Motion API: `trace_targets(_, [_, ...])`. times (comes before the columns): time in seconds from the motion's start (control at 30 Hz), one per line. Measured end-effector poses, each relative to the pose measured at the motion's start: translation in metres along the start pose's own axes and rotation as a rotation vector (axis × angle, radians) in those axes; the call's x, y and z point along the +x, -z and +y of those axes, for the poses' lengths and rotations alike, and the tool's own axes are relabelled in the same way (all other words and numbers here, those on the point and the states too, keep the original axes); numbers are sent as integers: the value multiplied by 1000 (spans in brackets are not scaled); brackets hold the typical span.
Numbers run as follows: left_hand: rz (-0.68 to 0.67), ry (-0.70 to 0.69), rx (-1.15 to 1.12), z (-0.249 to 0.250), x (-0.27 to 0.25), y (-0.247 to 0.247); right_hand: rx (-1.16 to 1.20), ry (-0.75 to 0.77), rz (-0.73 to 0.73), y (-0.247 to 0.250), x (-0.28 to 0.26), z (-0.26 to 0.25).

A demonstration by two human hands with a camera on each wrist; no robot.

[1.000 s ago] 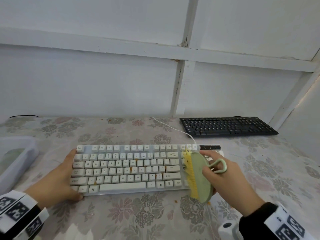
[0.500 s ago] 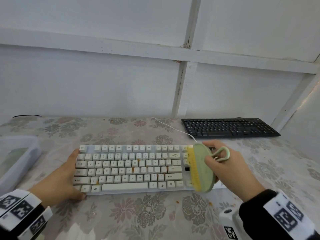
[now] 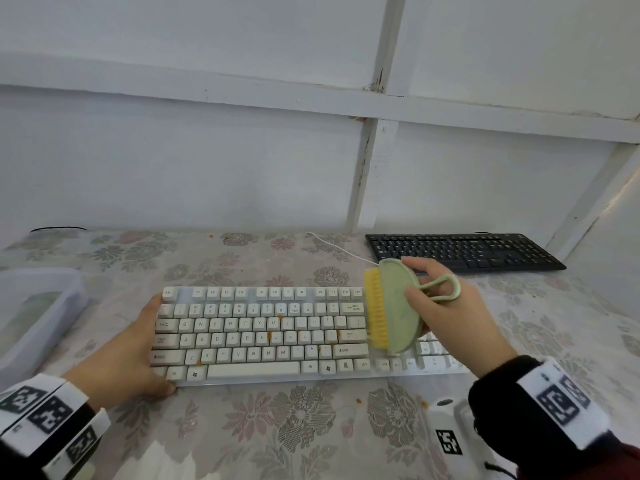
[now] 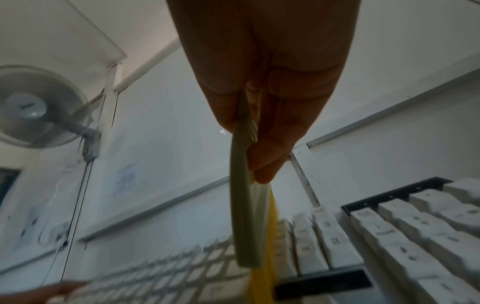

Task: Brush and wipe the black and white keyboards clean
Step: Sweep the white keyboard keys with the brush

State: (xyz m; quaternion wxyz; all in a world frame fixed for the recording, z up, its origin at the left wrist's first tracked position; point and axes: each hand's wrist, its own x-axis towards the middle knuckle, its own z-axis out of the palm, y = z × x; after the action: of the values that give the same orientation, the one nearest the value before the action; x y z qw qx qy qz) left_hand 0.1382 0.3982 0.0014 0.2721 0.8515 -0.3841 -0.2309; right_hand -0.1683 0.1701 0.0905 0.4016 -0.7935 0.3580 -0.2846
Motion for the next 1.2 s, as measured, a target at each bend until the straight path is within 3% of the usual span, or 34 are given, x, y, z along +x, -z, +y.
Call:
trace_targets(0.2, [-10, 23, 30, -1, 1, 0, -117, -20, -46, -8, -18, 14])
trace_targets(0.33, [-10, -1, -5, -1, -1, 1, -101, -81, -153, -3, -28, 14])
trace_targets(0.53, [-12, 2, -9, 0, -1, 2, -16, 2, 13, 8, -15, -6])
trace_targets(0.7, [-13, 1, -10, 1, -2, 2, -212, 99, -9, -13, -11, -4])
trace_targets(0.9, [-6, -1, -17, 2, -1, 1, -470, 202, -189, -26, -29, -3])
trace_targets(0.97, [2, 0, -18, 4, -2, 1, -426, 182, -196, -23, -28, -5])
trace_targets(1.1, [13, 12, -5, 5, -3, 0, -258, 155, -50, -14, -17, -12])
trace_targets(1.2, [14, 1, 0, 4, -3, -1, -229, 130, -24, -19, -11, -11])
